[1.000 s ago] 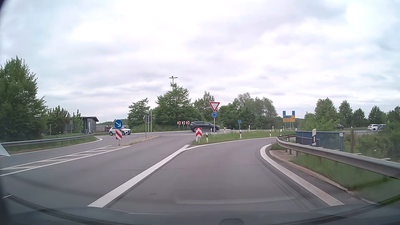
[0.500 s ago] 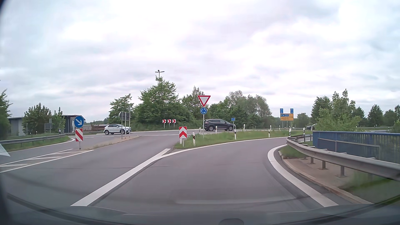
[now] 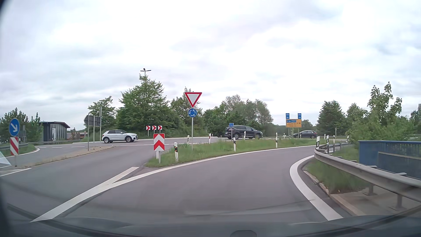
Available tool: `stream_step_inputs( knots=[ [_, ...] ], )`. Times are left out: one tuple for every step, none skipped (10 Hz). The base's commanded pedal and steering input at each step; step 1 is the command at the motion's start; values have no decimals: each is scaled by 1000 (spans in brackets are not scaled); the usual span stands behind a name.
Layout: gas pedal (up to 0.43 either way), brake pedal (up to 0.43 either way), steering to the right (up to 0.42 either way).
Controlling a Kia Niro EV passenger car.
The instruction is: Follow the waypoints while adhering to traffic rules and regulations
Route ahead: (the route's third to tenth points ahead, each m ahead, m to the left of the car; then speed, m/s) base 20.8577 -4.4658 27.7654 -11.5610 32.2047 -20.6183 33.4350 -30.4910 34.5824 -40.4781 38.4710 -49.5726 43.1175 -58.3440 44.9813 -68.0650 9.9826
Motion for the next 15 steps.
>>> stream_step_inputs(
  knots=[
    [0, 0, 75],
    [67, 0, 87],
    [87, 0, 99],
    [87, 0, 109],
    [87, 0, 120],
    [87, 0, 129],
    [87, 0, 135],
    [110, 0, 143],
    [110, 0, 150],
    [110, 0, 154],
    [110, 0, 152],
    [110, 0, 148],
    [110, 0, 147],
    [110, 0, 148],
    [110, 0, 149]
  ],
)
